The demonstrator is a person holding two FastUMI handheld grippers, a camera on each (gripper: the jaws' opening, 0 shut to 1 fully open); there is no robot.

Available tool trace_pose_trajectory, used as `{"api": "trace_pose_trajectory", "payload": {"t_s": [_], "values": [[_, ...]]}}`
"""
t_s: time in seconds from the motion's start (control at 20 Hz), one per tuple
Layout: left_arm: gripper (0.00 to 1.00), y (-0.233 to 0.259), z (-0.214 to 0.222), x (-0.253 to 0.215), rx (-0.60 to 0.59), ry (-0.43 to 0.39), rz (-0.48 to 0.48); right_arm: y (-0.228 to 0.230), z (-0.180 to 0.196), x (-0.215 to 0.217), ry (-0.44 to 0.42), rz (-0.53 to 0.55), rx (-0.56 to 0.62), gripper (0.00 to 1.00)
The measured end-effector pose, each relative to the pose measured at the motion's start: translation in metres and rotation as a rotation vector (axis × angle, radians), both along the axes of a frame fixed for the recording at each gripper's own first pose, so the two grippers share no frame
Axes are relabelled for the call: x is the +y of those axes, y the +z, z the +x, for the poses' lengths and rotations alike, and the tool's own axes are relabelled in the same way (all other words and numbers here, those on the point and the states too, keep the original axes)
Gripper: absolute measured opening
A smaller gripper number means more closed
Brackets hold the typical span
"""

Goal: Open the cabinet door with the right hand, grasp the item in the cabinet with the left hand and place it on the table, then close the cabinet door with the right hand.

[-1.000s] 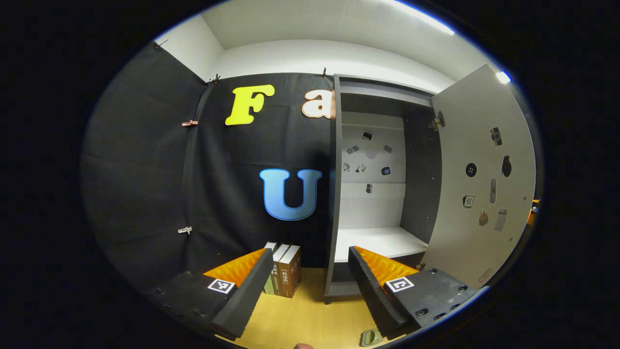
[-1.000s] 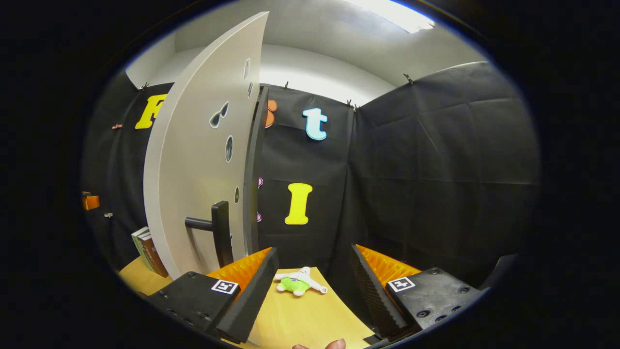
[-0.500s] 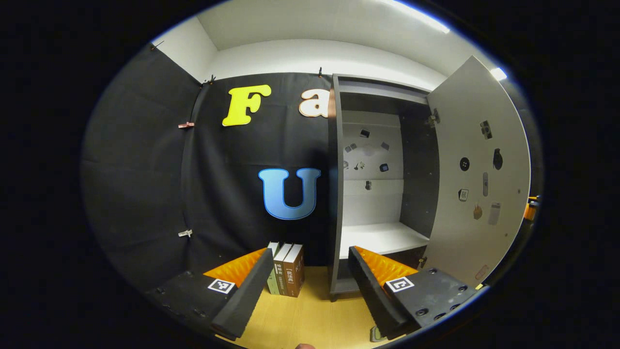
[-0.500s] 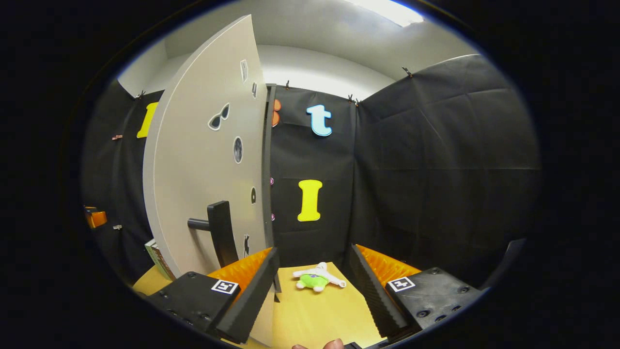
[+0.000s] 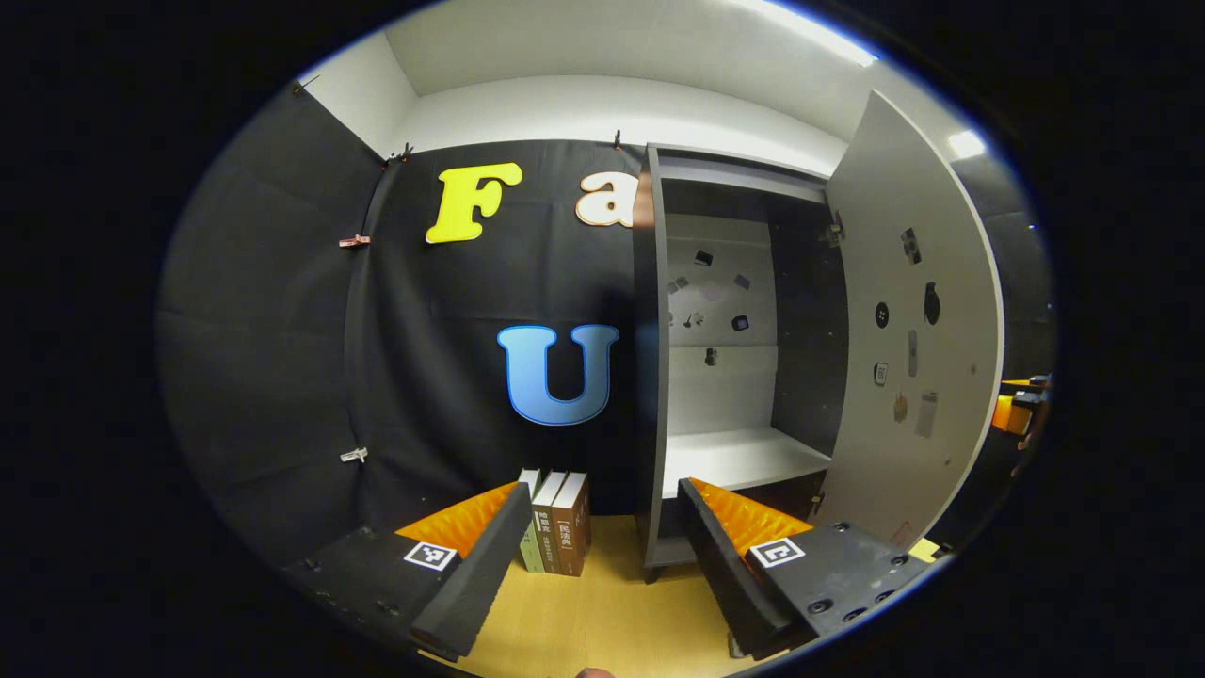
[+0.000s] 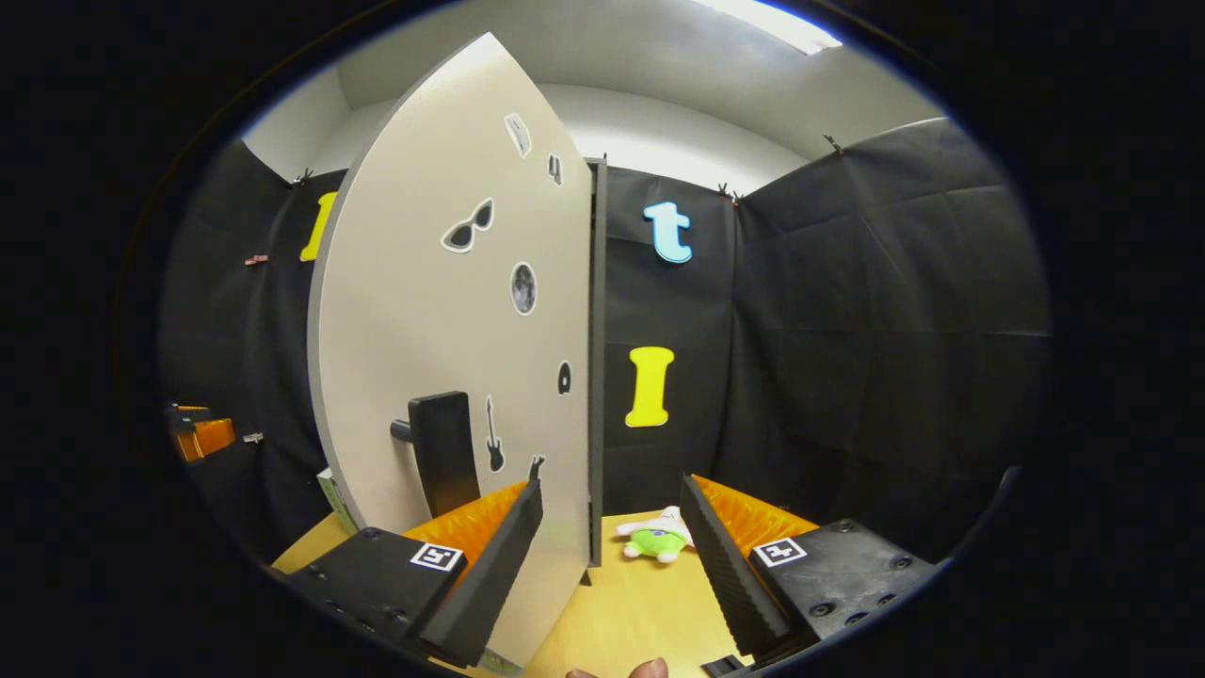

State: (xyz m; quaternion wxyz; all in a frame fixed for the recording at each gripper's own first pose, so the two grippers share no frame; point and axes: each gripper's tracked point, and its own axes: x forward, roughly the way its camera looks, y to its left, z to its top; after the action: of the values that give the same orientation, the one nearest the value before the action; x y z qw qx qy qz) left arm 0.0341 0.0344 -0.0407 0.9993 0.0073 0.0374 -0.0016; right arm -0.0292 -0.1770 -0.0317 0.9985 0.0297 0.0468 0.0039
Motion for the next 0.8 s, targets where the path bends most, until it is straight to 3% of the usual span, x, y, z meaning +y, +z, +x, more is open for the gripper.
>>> {"api": "trace_pose_trajectory", "payload": {"t_s": [0.35, 0.4, 0.5, 0.8], "values": [[0.97, 0.000, -0.005, 0.007, 0.006, 0.006, 0.006, -0.002, -0.011, 0.048, 0.194, 0.045, 0.025, 0.96], [0.97, 0.000, -0.005, 0.008, 0.005, 0.009, 0.007, 0.000, -0.014, 0.050, 0.215, 0.043, 0.023, 0.92], [0.97, 0.001, -0.005, 0.007, 0.004, 0.010, 0.007, 0.002, -0.018, 0.044, 0.227, 0.028, 0.007, 0.98], [0.97, 0.003, -0.006, -0.001, -0.002, 0.005, 0.004, 0.010, -0.041, -0.005, 0.213, 0.036, -0.011, 0.98]]}}
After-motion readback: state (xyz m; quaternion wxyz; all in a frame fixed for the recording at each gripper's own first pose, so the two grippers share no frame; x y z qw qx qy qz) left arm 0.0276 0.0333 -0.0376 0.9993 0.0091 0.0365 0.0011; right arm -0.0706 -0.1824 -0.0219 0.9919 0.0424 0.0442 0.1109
